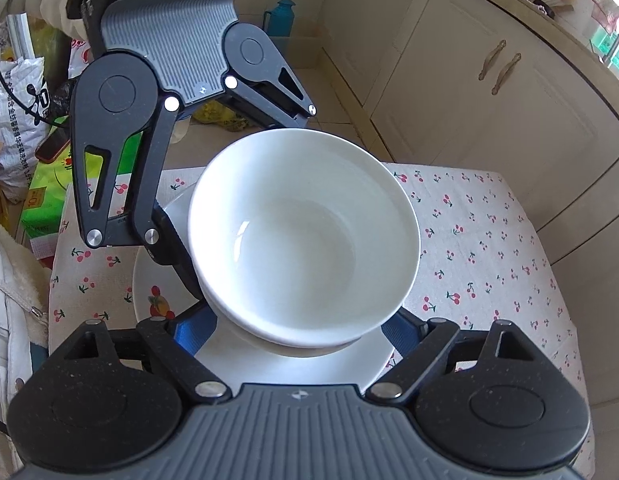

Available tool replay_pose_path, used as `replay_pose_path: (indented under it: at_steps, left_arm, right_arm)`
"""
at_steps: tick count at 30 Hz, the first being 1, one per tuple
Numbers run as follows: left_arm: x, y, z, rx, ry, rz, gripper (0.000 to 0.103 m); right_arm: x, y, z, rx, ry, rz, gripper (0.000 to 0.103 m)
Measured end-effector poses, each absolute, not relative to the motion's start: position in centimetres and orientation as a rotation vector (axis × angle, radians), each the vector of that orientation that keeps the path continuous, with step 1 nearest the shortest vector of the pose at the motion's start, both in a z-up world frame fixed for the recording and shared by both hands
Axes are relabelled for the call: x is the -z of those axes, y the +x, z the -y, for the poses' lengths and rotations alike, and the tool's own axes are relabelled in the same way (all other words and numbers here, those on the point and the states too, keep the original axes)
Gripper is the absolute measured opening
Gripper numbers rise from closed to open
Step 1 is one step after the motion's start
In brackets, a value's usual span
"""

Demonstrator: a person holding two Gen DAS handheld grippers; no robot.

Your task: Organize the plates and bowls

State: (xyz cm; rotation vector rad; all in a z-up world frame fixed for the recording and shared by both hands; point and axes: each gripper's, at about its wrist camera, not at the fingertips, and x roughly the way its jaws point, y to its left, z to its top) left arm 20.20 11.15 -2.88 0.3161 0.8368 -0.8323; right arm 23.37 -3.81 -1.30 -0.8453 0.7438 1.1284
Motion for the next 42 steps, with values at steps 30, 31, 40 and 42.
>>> replay_pose_path:
  at_steps: [30,31,40,42]
  left_arm:
    - [0.9,15.1,-11.0,0.589,0.261,-0.699,0.102]
    - [0.8,14.7,-11.0,0.576,0.245,-0.688,0.102]
    - [-0.9,8.9,-9.5,0.339,0.151,-0.486,0.102]
    - [-0.9,8.1,-8.3,0.257,0.154,-0.509,0.102]
  right_arm:
    - [0.5,20.8,7.8,-0.807,-0.538,-0.811,0.103]
    - [0.4,20.5,8.1,-0.779,-0.515,-0.816,0.103]
    - [-0.5,16.0,10.8,-0.525,-0.358,-0.791,0.103]
    - [-0.3,15.2,11.5,-0.441,-0.318,-0.796,0.103]
